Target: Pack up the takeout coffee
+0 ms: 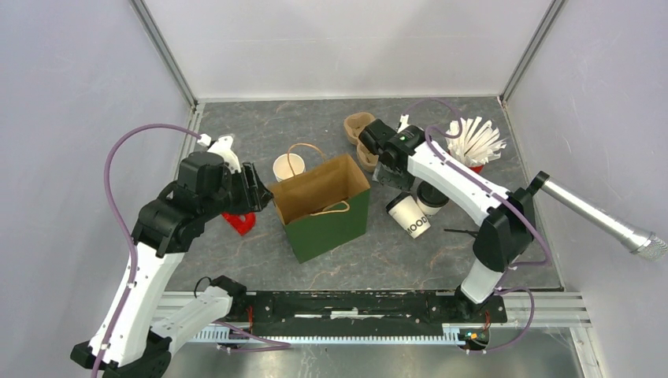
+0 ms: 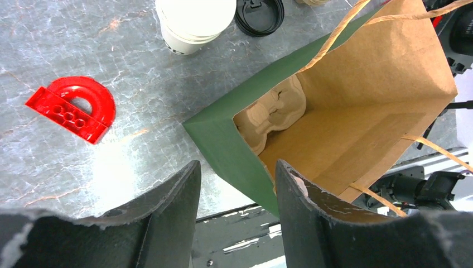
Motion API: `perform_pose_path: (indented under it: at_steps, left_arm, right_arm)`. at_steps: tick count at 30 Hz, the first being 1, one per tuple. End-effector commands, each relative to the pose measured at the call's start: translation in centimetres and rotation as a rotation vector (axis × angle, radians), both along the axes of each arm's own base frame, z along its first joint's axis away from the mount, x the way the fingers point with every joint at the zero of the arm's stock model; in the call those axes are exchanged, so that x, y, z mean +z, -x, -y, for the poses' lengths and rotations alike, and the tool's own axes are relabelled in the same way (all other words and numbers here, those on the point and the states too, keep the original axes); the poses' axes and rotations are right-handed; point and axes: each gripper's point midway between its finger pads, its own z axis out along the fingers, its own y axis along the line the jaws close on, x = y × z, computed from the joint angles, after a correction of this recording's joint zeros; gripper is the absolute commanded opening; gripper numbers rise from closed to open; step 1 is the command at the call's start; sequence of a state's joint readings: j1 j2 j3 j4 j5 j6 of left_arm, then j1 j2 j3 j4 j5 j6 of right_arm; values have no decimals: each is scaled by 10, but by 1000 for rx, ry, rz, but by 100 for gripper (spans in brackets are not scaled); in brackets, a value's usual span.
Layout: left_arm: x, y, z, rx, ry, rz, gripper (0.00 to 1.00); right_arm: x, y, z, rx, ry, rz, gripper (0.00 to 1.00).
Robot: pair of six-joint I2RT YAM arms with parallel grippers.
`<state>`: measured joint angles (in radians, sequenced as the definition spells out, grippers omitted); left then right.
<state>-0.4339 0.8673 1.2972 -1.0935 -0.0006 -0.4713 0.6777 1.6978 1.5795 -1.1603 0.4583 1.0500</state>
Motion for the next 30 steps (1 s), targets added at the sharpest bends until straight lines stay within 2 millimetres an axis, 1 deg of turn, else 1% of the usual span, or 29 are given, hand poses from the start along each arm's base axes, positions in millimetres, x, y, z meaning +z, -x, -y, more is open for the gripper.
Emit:
perform_pose_path:
  at_steps: [1, 3, 6, 9, 13, 16, 25, 30]
  left_arm:
    - [11, -1, -9, -3, -45, 72, 59]
    - [11, -1, -11, -2, -49, 77, 59]
    - [13, -1, -15, 1, -71, 88, 59]
    - [15, 0, -18, 2, -87, 97, 60]
    - [16, -1, -20, 3, -98, 105, 60]
    - [13, -1, -20, 4, -102, 97, 60]
    - [14, -4, -21, 11, -111, 103, 61]
    - [14, -4, -22, 16, -117, 101, 61]
  right_arm:
    - [-4, 6, -1, -118, -35, -62, 59]
    - [-13, 5, -2, -125, -34, -94, 59]
    - [-29, 13, 2, -151, -30, -145, 59]
    - [-38, 14, 6, -159, 1, -161, 59]
    - [-45, 9, 8, -169, 28, -162, 59]
    - [-53, 11, 11, -180, 37, -190, 59]
    - [-68, 17, 23, -232, 60, -230, 59]
    - [-74, 14, 26, -239, 76, -238, 58]
